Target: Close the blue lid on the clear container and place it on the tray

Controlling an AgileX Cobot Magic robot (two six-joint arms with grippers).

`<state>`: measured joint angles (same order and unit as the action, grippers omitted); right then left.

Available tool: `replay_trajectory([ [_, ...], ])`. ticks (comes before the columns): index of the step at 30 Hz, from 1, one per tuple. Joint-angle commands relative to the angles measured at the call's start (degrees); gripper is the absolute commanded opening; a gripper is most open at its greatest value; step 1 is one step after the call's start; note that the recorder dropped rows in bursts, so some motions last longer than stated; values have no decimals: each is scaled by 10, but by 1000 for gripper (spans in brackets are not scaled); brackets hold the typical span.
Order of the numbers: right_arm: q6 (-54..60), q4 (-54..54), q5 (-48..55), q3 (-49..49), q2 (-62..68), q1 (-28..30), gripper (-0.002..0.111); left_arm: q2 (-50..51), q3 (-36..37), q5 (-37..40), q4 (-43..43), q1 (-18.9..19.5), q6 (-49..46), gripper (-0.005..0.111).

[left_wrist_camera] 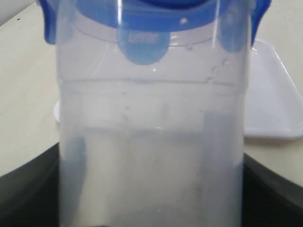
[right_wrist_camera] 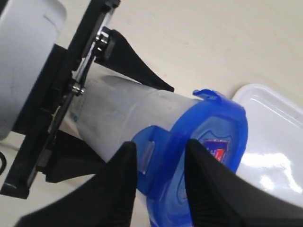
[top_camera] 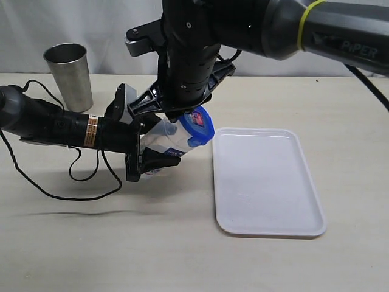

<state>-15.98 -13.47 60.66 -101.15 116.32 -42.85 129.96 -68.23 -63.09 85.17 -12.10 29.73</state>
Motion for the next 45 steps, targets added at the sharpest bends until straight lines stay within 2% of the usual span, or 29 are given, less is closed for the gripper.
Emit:
replay_trajectory([
  [1,8,-16,31,-5,39,-33,25,-2,0,-49,-6,-6,-10,0],
  [5,67,40,39,-72,21,-34,32,-2,0,-49,-6,-6,-10,0],
  [8,89,40,46,-81,-25,-33,44,-2,0,-49,-6,-6,-10,0],
  [10,92,31,49,-80,-60,-33,43,-2,0,-49,-9,-6,-10,0],
  [13,92,1,25,-59,-121,-33,33,-2,0,-50,-9,-6,-11,0],
  [15,92,-13,-36,-1,-174,-33,21,-2,0,-68,-25,-6,-11,0],
  [19,92,-17,-137,102,-256,-33,5,-2,0,-69,-34,-6,-13,0],
  [31,89,-24,-486,489,-513,-33,4,-2,0,-69,-53,-6,-12,0],
  [36,89,-22,-596,610,-621,-33,4,-2,0,-69,-57,-6,-12,0],
  [45,89,-18,-639,733,-821,-31,4,-2,0,-69,-82,-26,-7,0],
])
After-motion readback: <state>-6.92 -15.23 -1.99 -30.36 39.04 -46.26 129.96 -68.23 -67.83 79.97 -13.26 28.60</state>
